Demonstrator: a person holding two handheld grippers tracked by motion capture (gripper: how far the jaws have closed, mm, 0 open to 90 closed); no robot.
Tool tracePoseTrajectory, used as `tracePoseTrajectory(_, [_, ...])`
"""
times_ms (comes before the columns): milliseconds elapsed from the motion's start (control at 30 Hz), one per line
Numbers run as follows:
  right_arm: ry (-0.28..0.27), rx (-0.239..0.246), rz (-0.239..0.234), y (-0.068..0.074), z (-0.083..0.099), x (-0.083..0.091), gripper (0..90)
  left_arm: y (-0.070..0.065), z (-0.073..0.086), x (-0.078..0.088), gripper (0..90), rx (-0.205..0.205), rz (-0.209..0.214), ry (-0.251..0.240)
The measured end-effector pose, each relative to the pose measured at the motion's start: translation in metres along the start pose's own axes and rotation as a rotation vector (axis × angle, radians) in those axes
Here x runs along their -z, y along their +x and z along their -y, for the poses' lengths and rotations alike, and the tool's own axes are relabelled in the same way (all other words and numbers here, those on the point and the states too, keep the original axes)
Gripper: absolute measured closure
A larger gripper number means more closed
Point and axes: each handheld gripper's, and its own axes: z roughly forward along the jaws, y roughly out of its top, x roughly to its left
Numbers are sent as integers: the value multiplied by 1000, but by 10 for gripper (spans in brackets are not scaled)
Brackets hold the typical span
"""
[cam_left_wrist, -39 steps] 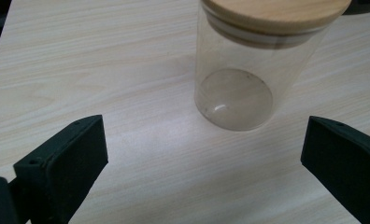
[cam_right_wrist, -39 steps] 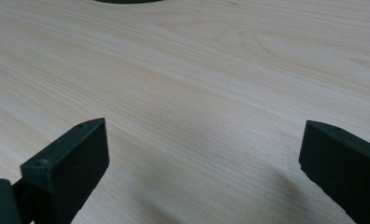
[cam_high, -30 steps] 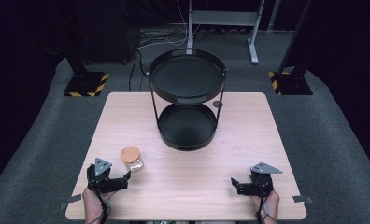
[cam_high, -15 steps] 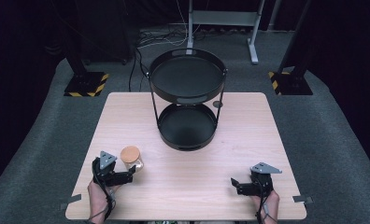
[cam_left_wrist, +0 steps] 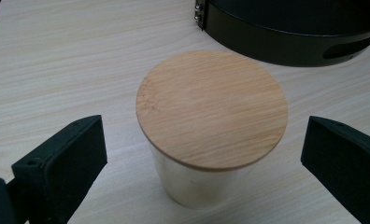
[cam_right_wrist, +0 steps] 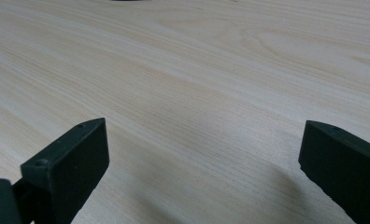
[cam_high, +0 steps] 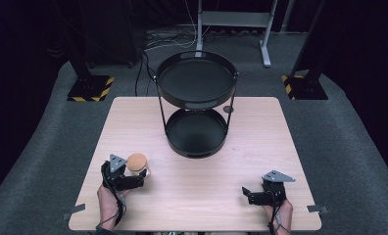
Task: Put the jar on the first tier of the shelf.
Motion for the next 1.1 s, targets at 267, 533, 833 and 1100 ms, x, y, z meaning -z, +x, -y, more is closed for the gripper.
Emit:
tracePoseTrajectory(267, [3, 1, 0, 0, 0, 0, 10, -5, -7, -7, 1, -4, -5, 1])
tracePoseTrajectory(533, [4, 1, -1, 0, 0, 0, 10, -8, -9, -13, 1, -9, -9, 11])
tracePoseTrajectory(833, [5, 5, 0, 0, 0, 0, 12, -11, -11, -18, 1, -17, -19, 23])
tracePoseTrajectory(1100, [5, 7, -1, 0, 0, 0, 12, -11, -11, -23, 1, -15, -34, 35])
